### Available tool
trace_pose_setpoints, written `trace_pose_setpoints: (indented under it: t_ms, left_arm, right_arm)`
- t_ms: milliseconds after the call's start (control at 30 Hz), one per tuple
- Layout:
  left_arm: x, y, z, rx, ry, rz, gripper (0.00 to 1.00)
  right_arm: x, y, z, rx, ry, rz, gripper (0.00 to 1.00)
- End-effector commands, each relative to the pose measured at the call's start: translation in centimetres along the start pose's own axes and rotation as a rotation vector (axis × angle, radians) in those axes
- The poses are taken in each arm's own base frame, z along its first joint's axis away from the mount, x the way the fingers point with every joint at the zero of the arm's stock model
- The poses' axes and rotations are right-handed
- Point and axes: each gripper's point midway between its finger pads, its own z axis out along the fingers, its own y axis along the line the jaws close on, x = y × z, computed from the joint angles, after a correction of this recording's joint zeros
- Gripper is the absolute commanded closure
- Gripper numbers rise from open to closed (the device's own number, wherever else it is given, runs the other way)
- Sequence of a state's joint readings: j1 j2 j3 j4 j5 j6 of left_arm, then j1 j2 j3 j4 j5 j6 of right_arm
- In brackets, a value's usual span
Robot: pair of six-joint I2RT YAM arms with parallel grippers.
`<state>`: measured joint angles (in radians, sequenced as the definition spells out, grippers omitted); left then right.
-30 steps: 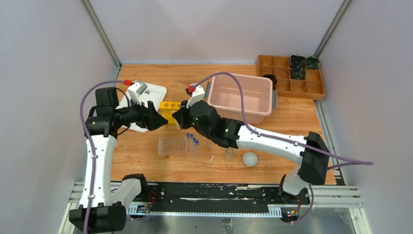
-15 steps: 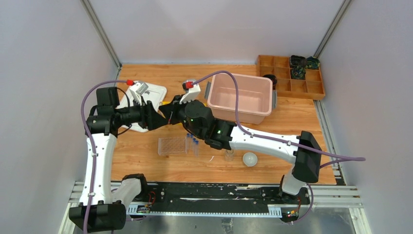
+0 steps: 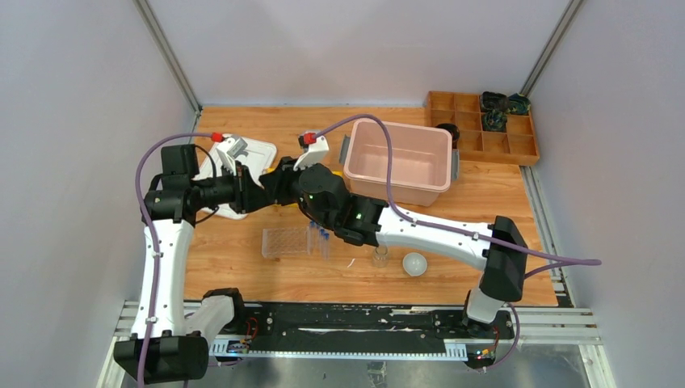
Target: Organize the chemistry lab equipment
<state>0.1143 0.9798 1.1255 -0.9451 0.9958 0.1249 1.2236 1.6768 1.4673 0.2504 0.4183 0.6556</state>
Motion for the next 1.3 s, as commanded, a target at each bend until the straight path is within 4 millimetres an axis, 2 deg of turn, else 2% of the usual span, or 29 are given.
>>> trace_pose_setpoints:
  t_ms: [0,133,267,533,800,933,1133,1167,1200,1233,1267]
  left_arm:
    - [-0.7,0.3,-0.3,-0.024,-0.014,0.099,0.89]
    - [-0.6,0.4,-0.4,-0.028,-0.018,0.155,0.92]
    - [-0.7,0.2,-0.4,-0.017,-0.022,0.177,0.94]
    - [-0.8,-0.5,-0.8,-0.011,-0.038,0.219,0.94]
    - [-0.8,-1.0,-0.9,0.006,-0.047,0.236,0.95]
    - [-0.7,-1.2,-0.9,0.019,-0.05,0.236,0.95]
    - [-0.4,-0.9,-0.9,0.003,-0.044,0.239,0.92]
    - [-0.4,-0.8,-0.9,-0.003,-0.042,0.235,0.85]
    - [-0.4,-0.6,-0.9,-0.012,-0.039,0.228,0.62]
    - [-0.4,-0.5,-0.9,-0.024,-0.037,0.216,0.33]
    - [-0.5,-0.4,-1.0,-0.035,-0.038,0.209,0.09]
  right_arm:
    - [-1.5,-0.4,0.3,0.051,0.065,-0.008,0.61]
    - [-0.8,-1.1,0.4,0.057,0.203,-0.057,0.52]
    - [-1.0,0.1,0.2,0.0,0.258,-0.093,0.49]
    - [-1.2,1.3,0.3,-0.046,0.315,-0.111,0.49]
    - [-0.8,0.5,1.0,-0.027,0.333,-0.122,0.5]
    - [-1.0,0.5,1.5,-0.035,0.333,-0.124,0.57]
    - [-1.7,0.3,1.3,-0.047,0.33,-0.134,0.89]
    - [-1.8,0.1,1.2,-0.044,0.328,-0.14,0.91]
    - [-2.1,-0.2,1.1,-0.035,0.32,-0.148,0.93]
    - [-2.4,-0.7,0.9,-0.02,0.311,-0.159,0.95]
    - [-2.8,-1.2,0.8,-0.002,0.297,-0.178,0.97]
